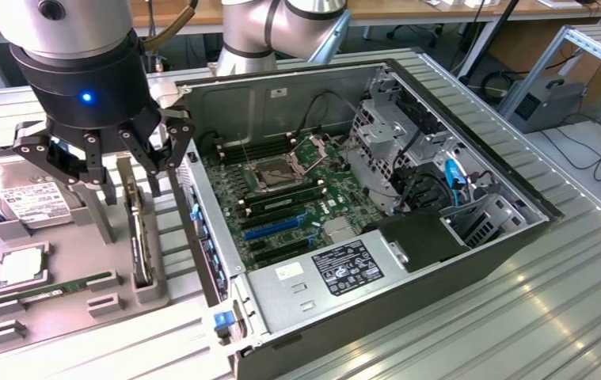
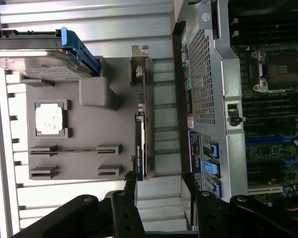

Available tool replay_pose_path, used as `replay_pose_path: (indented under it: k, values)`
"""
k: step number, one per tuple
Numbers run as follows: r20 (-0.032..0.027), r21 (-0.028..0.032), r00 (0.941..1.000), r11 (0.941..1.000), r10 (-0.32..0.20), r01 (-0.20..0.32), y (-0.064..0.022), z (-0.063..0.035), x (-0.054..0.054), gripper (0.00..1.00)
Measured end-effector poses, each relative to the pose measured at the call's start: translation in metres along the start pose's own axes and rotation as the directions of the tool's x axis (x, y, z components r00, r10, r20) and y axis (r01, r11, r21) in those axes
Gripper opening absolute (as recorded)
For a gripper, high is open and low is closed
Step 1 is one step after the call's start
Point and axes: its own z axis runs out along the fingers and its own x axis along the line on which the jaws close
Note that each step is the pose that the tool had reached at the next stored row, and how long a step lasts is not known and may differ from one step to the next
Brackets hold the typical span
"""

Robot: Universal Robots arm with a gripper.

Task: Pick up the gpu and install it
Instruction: 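Pick up the gpu and move the gpu toward the slot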

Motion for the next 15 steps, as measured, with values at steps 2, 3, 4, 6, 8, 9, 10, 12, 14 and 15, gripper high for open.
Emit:
replay_pose_path:
  k: [2,3,4,6,8,9,10,12,14,15]
  values:
    - [0.0,0.0,1.0,1.0,0.0,0.0,0.0,0.0004,0.0,0.48]
    - [0.0,0.0,1.0,1.0,0.0,0.0,0.0,0.0008,0.0,0.48]
    - [0.0,0.0,1.0,1.0,0.0,0.0,0.0,0.0009,0.0,0.48]
    - [0.0,0.0,1.0,1.0,0.0,0.0,0.0,0.0014,0.0001,0.48]
    - [0.0001,0.0,1.0,1.0,0.0,0.0,-0.0001,0.0019,0.0001,0.48]
    - [0.0,0.0,1.0,1.0,0.0,0.0,-0.0001,0.0021,0.0001,0.48]
    - [0.0,0.0,1.0,1.0,0.0,0.0,-0.0001,0.0023,0.0001,0.48]
    - [0.0,0.0,1.0,1.0,0.0,0.0,-0.0001,0.0027,0.0001,0.48]
    - [0.0,0.0,1.0,1.0,0.0,0.0,-0.0001,0.0031,0.0001,0.48]
    - [0.0,0.0,1.0,1.0,0.0,0.0,-0.0001,0.0034,0.0001,0.48]
